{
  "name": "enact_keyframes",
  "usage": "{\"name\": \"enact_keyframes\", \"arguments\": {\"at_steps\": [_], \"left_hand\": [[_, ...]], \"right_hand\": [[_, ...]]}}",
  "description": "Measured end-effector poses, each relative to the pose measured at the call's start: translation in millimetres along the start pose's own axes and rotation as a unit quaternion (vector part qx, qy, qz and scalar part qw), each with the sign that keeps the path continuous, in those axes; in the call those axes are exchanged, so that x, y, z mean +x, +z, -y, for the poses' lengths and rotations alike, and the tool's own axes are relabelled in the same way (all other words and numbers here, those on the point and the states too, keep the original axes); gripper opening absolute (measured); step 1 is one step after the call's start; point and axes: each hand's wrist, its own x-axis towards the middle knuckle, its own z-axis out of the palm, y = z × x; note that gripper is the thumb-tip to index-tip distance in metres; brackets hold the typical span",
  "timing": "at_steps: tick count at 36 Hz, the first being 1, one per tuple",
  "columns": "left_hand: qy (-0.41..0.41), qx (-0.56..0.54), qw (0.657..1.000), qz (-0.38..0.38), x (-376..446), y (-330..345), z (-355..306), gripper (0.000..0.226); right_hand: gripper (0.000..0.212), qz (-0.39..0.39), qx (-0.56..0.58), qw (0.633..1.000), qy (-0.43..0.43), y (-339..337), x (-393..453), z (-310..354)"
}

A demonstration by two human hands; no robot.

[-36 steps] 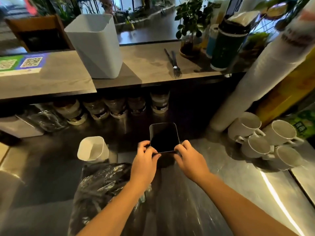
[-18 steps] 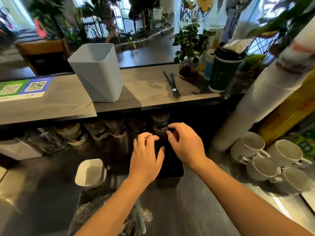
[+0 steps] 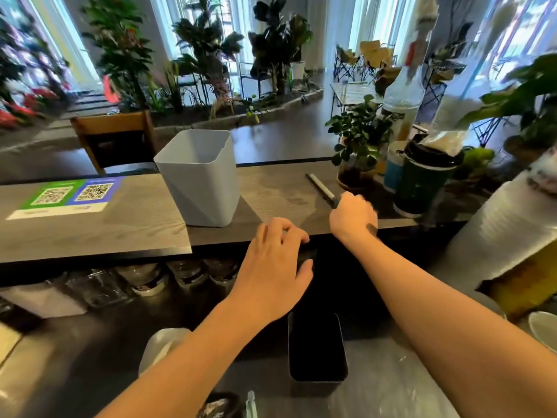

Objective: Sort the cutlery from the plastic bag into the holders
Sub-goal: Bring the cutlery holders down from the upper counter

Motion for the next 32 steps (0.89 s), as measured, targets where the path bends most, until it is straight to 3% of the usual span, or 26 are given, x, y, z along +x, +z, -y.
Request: {"name": "enact_keyframes", "arguments": {"at_steps": [5, 8, 13, 16, 20, 26, 32], "left_hand": [[-0.01, -0.009, 1.0, 0.006, -5, 3, 10, 0.035], [-0.021, -0.013, 1.0, -0.008, -3, 0, 18, 0.032], [-0.028, -0.02, 0.993, -0.115, 15, -20, 36, 0.024], [-0.05, -0.002, 0.978, -0.204, 32, -44, 43, 0.022], [-0.081, 0.057, 0.955, -0.28, 47, -72, 60, 0.024], [-0.128, 0.129, 0.942, -0.282, 49, -91, 88, 0.031], [-0.152, 0.162, 0.95, -0.22, 40, -89, 115, 0.046]], "right_hand": [[0.03, 0.025, 0.038, 0.999, 0.022, 1, 6, 0], [0.034, 0.055, 0.147, 0.986, 0.054, -8, 12, -2], [0.039, 0.082, 0.251, 0.959, 0.105, -20, 23, -5], [0.036, 0.105, 0.231, 0.963, 0.09, -23, 24, -5], [0.033, 0.142, 0.105, 0.984, 0.032, -24, 16, -2], [0.02, 0.164, 0.067, 0.984, 0.027, -27, 13, 10], [0.025, 0.128, 0.168, 0.977, -0.012, -23, 0, 22]]}}
